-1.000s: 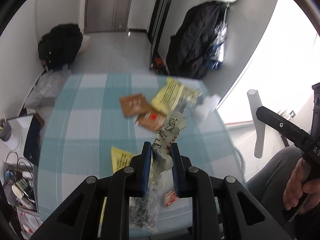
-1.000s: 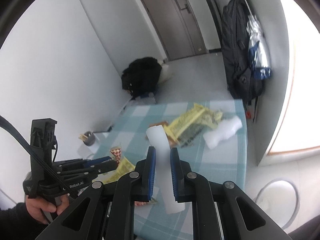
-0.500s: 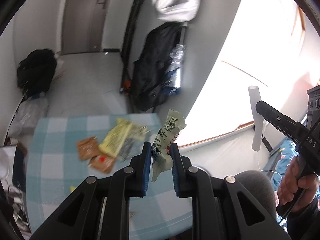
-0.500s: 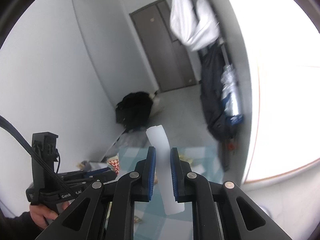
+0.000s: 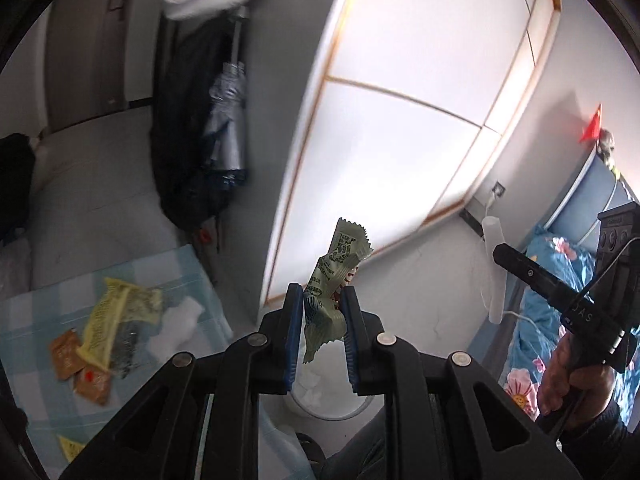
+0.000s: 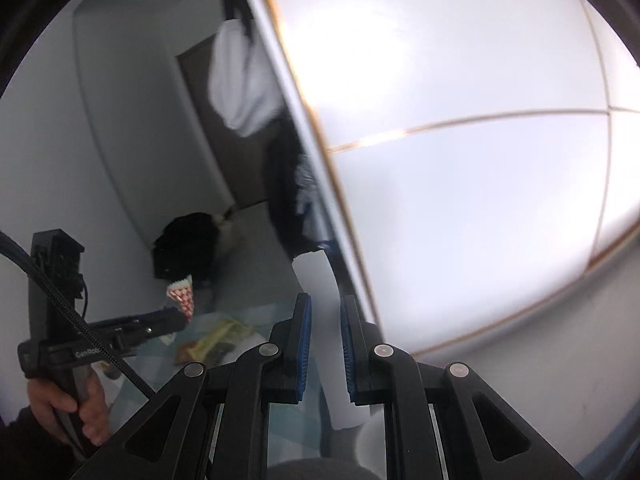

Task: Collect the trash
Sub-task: 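Carry the scrap with the left tool while the right tool carries the foam strip to the bin, then open both tools over the bin to drop the scrap and foam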

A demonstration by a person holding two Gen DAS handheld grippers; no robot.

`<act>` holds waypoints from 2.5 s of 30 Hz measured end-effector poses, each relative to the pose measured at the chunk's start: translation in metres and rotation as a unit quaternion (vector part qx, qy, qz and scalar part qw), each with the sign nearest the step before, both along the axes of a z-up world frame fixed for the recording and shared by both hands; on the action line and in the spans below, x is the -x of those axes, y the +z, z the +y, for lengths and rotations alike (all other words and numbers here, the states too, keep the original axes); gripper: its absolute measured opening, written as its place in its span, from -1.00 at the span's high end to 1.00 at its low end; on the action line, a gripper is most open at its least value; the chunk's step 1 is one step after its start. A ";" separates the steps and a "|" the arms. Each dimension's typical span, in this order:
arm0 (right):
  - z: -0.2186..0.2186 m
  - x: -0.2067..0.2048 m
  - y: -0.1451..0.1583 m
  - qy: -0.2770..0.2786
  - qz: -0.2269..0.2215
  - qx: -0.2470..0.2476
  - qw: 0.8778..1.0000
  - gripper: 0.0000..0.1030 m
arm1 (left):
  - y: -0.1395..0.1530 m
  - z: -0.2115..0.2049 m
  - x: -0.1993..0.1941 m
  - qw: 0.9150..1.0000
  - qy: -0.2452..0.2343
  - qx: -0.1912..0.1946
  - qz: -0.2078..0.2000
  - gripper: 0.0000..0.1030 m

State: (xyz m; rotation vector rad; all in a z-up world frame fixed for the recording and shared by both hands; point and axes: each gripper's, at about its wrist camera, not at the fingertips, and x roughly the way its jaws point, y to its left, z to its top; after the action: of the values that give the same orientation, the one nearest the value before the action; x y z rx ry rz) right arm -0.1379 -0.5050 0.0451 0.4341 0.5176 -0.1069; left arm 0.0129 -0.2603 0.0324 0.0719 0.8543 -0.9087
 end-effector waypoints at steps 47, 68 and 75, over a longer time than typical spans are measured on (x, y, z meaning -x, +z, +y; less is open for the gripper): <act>-0.071 -0.055 -0.344 -0.045 0.247 -0.318 0.914 0.59 | -0.235 -0.176 -0.012 0.906 -0.128 -0.301 0.270 0.71; -0.085 -0.025 -0.307 -0.065 0.232 -0.287 0.927 0.21 | -0.217 -0.162 -0.019 0.920 -0.106 -0.275 0.256 -0.09; -0.089 -0.020 -0.264 -0.073 0.206 -0.255 0.942 0.12 | -0.161 -0.137 -0.014 0.957 -0.080 -0.223 0.166 -0.09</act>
State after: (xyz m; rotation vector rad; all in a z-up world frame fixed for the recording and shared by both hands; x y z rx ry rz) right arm -0.1176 -0.5939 -0.2190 0.9705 0.9332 -0.2096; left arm 0.0265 -0.3969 -0.1287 0.3936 1.3742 -0.8772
